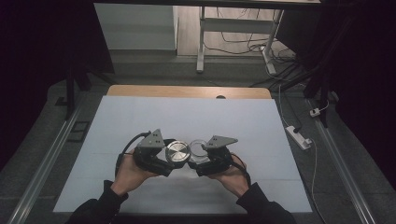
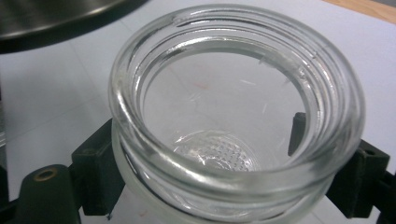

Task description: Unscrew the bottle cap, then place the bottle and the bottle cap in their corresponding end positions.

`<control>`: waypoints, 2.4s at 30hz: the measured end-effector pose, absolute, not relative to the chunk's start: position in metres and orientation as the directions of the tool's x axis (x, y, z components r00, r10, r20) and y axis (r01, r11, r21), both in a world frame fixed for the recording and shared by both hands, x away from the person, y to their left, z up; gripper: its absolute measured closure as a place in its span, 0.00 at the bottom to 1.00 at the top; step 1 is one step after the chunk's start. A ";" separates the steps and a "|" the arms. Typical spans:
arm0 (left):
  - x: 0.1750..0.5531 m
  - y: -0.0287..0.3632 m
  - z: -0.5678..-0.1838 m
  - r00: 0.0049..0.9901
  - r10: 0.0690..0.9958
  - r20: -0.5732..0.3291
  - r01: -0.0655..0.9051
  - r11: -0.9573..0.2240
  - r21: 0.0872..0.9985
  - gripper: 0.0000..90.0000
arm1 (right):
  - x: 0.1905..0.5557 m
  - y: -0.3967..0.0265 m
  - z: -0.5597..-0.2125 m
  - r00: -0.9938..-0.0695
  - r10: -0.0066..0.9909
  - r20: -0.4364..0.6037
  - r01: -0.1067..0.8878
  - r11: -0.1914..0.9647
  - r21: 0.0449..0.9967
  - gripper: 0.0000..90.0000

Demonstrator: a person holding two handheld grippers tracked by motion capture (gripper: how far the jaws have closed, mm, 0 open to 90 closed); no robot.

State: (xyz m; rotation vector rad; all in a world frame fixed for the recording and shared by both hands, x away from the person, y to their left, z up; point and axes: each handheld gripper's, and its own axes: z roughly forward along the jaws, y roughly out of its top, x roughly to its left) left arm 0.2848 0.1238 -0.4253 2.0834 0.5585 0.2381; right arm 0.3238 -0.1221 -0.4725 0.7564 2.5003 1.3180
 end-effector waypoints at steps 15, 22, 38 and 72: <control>0.275 0.121 -0.442 0.893 0.446 -0.062 0.291 -0.468 0.835 0.22 | 0.350 -0.123 -0.468 -0.830 0.557 0.037 0.344 0.459 0.819 0.16; 0.273 0.117 -0.453 0.903 0.427 -0.050 0.274 -0.482 0.833 0.22 | 0.362 -0.113 -0.468 -0.828 0.560 0.029 0.339 0.458 0.822 0.16; 0.278 0.102 -0.487 0.913 0.405 -0.054 0.274 -0.509 0.816 0.22 | 0.391 -0.103 -0.476 -0.807 0.590 0.017 0.354 0.460 0.815 0.16; 0.305 0.077 -0.537 0.898 0.438 0.025 0.300 -0.653 0.695 0.21 | 0.439 -0.077 -0.502 -0.766 0.643 -0.010 0.379 0.464 0.800 0.16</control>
